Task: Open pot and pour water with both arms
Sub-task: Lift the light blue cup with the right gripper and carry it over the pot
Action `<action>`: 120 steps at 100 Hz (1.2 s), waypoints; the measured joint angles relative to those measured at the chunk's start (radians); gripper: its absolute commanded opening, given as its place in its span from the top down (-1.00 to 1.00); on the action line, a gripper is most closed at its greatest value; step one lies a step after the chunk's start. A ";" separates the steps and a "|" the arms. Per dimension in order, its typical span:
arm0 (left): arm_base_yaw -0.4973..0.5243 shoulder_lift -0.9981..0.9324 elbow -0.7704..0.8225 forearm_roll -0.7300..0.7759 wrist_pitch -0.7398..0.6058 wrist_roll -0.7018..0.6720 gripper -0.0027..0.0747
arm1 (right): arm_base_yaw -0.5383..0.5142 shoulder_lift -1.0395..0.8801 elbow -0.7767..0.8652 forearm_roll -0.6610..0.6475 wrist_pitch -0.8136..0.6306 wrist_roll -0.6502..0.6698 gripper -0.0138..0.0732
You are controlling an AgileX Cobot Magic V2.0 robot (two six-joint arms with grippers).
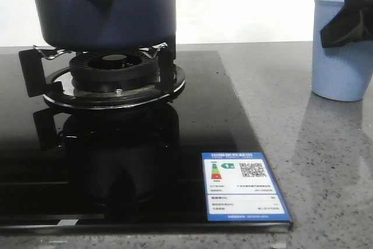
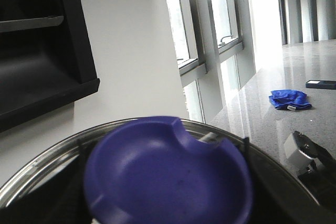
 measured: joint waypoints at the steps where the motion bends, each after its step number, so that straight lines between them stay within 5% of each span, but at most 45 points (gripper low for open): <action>1: 0.000 0.000 0.000 0.000 0.003 0.000 0.28 | 0.000 0.000 -0.002 0.000 0.000 0.000 -0.08; 36: 0.000 -0.066 0.000 0.010 -0.002 0.000 0.28 | 0.000 -0.091 -0.097 -0.068 0.055 0.000 -0.08; 52: 0.000 -0.098 0.000 0.010 -0.043 0.000 0.28 | 0.000 -0.103 -0.187 -0.092 0.191 0.000 -0.08; 100: 0.000 -0.213 0.000 0.002 -0.139 -0.102 0.28 | 0.013 0.106 -0.687 -0.129 0.613 -0.003 -0.08; 120: 0.000 -0.220 0.000 0.002 -0.142 -0.103 0.28 | 0.136 0.245 -0.879 -0.313 0.623 -0.003 -0.08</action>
